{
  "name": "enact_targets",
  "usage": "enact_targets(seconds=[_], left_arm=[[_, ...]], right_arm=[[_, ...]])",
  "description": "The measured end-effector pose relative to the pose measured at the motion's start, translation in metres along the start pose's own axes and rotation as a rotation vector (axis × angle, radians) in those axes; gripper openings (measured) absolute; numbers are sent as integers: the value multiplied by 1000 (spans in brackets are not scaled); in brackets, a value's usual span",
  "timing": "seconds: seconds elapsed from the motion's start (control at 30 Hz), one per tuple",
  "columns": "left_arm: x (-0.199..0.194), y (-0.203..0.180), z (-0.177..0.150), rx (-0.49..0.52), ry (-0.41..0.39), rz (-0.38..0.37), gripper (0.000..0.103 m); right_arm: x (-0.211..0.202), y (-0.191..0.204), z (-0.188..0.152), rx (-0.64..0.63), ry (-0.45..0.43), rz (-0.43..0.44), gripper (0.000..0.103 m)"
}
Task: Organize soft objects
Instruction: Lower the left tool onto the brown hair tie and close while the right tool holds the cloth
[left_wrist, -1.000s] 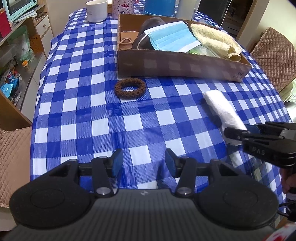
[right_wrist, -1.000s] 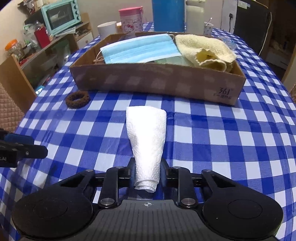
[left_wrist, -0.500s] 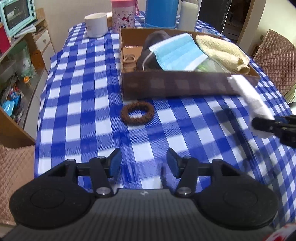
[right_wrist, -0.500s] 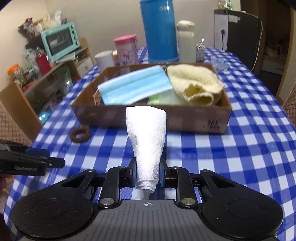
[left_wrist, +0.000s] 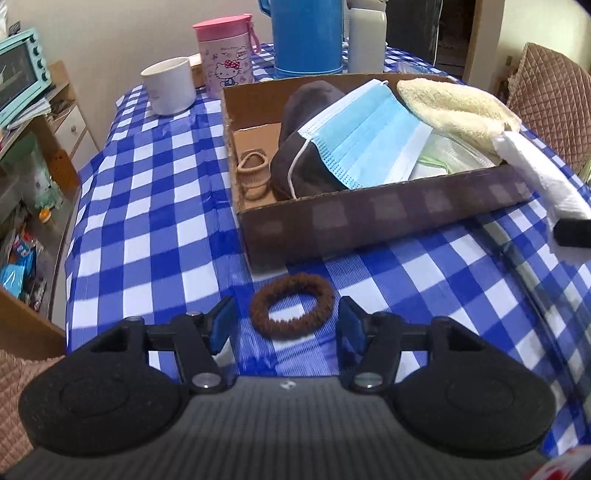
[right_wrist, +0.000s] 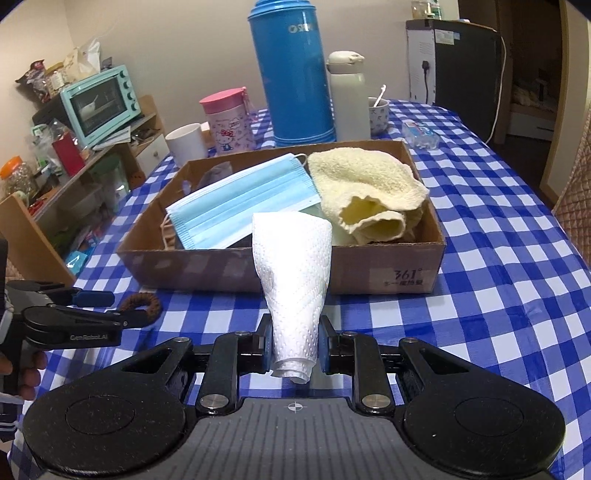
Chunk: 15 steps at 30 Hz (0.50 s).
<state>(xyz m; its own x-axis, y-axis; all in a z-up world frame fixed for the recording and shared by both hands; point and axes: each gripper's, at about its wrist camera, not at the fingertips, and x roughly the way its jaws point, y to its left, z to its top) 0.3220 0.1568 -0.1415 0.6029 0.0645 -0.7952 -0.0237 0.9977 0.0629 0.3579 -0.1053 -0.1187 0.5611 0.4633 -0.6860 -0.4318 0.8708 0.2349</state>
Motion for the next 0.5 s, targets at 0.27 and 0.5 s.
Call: enact_targets(seconds=[0.27,0.5], left_arm=[[18,0,4,21,18,-13,52],[14,1,2,6,18,-44,25]], right_arm=[[4,-10,1,28,10,-20,24],[4,-11,0,30,10,-21,24]])
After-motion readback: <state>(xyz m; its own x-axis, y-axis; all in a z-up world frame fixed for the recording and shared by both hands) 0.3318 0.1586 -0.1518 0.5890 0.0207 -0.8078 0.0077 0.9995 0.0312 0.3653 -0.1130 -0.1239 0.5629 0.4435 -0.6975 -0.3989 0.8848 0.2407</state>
